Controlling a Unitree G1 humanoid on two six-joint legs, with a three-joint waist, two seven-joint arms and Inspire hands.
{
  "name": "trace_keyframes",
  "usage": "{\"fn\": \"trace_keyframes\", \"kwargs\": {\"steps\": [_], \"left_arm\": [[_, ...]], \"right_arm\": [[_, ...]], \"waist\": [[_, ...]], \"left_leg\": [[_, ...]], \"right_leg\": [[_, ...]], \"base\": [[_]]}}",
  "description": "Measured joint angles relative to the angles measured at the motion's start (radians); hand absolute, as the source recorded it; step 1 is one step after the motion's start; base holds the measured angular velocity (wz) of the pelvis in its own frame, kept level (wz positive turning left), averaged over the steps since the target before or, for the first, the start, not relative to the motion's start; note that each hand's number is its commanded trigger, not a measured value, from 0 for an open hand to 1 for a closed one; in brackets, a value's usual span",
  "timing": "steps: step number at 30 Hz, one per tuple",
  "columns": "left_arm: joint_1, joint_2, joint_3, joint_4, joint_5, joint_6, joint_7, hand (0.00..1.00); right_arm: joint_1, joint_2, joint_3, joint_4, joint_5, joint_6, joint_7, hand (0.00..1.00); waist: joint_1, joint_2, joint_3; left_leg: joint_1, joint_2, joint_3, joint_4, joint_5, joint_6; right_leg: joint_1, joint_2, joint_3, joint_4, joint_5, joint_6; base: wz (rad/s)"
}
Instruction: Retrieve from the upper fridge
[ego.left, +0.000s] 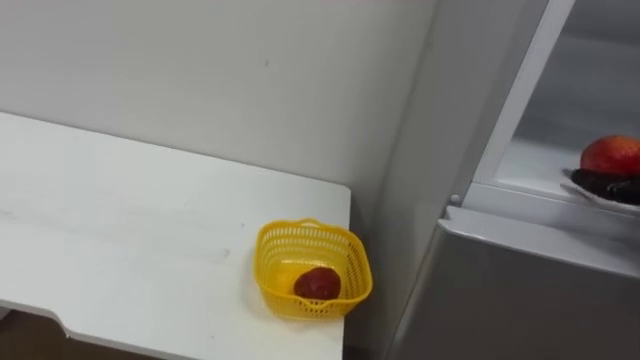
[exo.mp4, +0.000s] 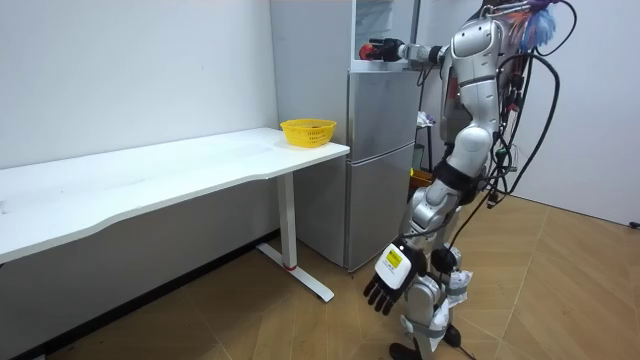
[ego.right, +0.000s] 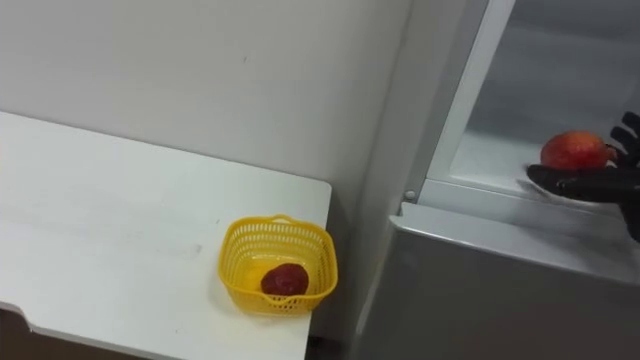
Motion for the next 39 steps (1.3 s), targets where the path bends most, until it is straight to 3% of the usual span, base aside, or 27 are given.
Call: {"fn": "trace_keyframes", "kwargs": {"steps": [11,12,13,14,15,16,23,27,32,39], "left_arm": [[0.003,0.001,0.0,-0.008,0.0,0.001,0.021,0.0],[0.004,0.001,0.0,-0.008,0.0,0.002,0.026,0.0],[0.005,0.001,0.0,-0.008,0.0,0.003,0.027,0.0],[0.007,0.001,0.001,-0.008,0.0,0.005,0.029,0.0],[0.007,0.001,0.001,-0.007,0.0,0.009,0.029,0.0],[0.007,0.001,0.001,-0.007,0.0,0.011,0.029,0.0],[0.011,0.001,0.004,0.003,-0.001,0.02,0.026,0.0],[0.008,0.002,0.003,0.005,-0.005,0.021,0.024,0.0],[0.003,0.001,0.0,0.006,-0.005,0.021,0.023,0.0],[0.001,0.002,0.002,0.018,-0.005,0.021,0.024,0.0]], "right_arm": [[-0.001,-0.002,0.0,0.041,-0.065,0.009,0.009,0.0],[-0.001,-0.002,0.0,0.041,-0.066,0.011,0.008,0.11],[-0.001,-0.002,0.0,0.041,-0.067,0.014,0.008,0.51],[-0.001,-0.002,0.0,0.041,-0.069,0.018,0.008,0.62],[-0.001,-0.002,0.0,0.041,-0.069,0.019,0.008,0.93],[-0.001,-0.002,0.0,0.041,-0.069,0.019,0.008,1.0],[-0.001,-0.002,-0.001,0.078,-0.082,0.02,0.009,1.0],[-0.001,-0.002,-0.002,0.082,-0.098,0.018,0.012,1.0],[-0.009,-0.003,-0.003,0.093,-0.125,0.015,0.027,1.0],[-0.041,-0.004,-0.009,0.112,-0.134,0.011,0.043,1.0]], "waist": [[-0.011,0.011,-0.0058],[-0.012,0.012,-0.0052],[-0.013,0.012,-0.0052],[-0.016,0.012,-0.0059],[-0.019,0.011,-0.0062],[-0.019,0.01,-0.0065],[-0.022,-0.006,-0.0079],[-0.022,-0.002,-0.0017],[-0.023,0.002,-0.0001],[-0.023,0.004,-0.0038]], "left_leg": [[0.011,-0.003,-0.01,-0.001,0.0,0.001],[0.015,-0.004,-0.013,-0.008,0.001,0.0],[0.017,-0.005,-0.015,-0.009,0.001,0.0],[0.018,-0.005,-0.019,-0.01,0.001,0.0],[0.021,-0.006,-0.021,-0.011,0.001,0.0],[0.026,-0.006,-0.022,-0.012,0.001,0.0],[0.048,-0.005,-0.023,-0.025,0.003,-0.003],[0.052,-0.005,-0.024,-0.033,0.002,-0.003],[0.052,-0.004,-0.024,-0.033,0.002,-0.003],[0.052,-0.003,-0.025,-0.039,0.002,-0.003]], "right_leg": [[0.014,-0.001,-0.014,0.0,0.0,0.0],[0.022,-0.001,-0.02,-0.004,0.0,0.0],[0.025,-0.003,-0.023,-0.007,0.0,0.0],[0.033,-0.003,-0.025,-0.017,0.0,0.0],[0.037,-0.003,-0.025,-0.018,-0.001,0.001],[0.039,-0.003,-0.025,-0.02,-0.001,0.0],[0.059,0.002,-0.027,-0.036,-0.001,0.0],[0.061,0.001,-0.035,-0.037,-0.002,0.001],[0.061,0.001,-0.05,-0.037,-0.002,0.001],[0.057,0.001,-0.052,-0.035,-0.002,0.001]], "base": [[0.02],[0.07],[0.1],[0.09],[0.08],[0.03],[0.01],[0.0],[0.0],[0.0]]}}
